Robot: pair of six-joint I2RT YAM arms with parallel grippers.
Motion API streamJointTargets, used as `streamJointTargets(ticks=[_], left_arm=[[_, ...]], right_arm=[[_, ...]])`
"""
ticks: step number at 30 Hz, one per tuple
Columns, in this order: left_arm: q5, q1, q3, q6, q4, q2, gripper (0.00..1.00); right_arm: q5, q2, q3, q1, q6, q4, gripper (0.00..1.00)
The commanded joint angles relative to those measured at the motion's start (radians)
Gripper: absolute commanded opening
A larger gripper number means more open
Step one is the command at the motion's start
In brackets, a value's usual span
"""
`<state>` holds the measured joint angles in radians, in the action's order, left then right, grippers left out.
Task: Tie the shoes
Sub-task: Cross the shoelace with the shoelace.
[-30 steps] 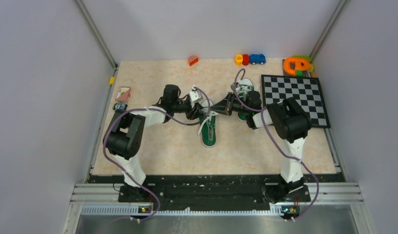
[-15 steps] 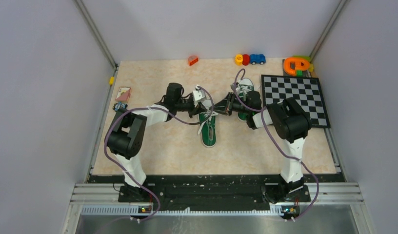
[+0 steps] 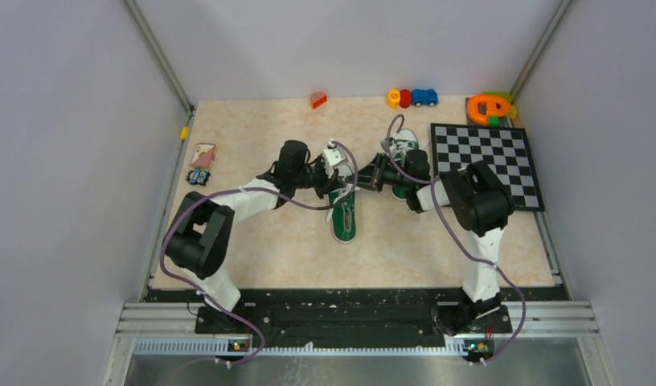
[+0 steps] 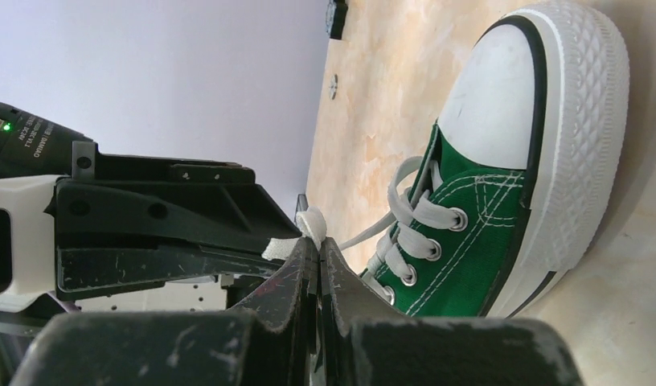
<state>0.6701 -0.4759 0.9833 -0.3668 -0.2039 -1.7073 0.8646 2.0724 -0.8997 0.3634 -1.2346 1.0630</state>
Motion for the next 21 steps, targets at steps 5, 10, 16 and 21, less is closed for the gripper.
streamJointTargets(ticks=[5,10,16,21], left_arm=[[-0.045,-0.004,-0.012,0.109,0.069,0.098,0.00],[-0.078,-0.026,-0.025,0.052,0.104,0.124,0.00],[-0.132,-0.063,-0.034,0.037,0.136,0.153,0.00],[-0.128,-0.083,-0.002,0.104,0.159,0.149,0.00]], right_arm=[[-0.024,-0.079,-0.043,-0.004,0.038,-0.011,0.00],[-0.041,-0.095,-0.047,-0.004,0.067,-0.064,0.00],[-0.069,-0.117,-0.048,-0.002,0.096,-0.116,0.00],[-0.081,-0.126,-0.052,0.006,0.109,-0.140,0.00]])
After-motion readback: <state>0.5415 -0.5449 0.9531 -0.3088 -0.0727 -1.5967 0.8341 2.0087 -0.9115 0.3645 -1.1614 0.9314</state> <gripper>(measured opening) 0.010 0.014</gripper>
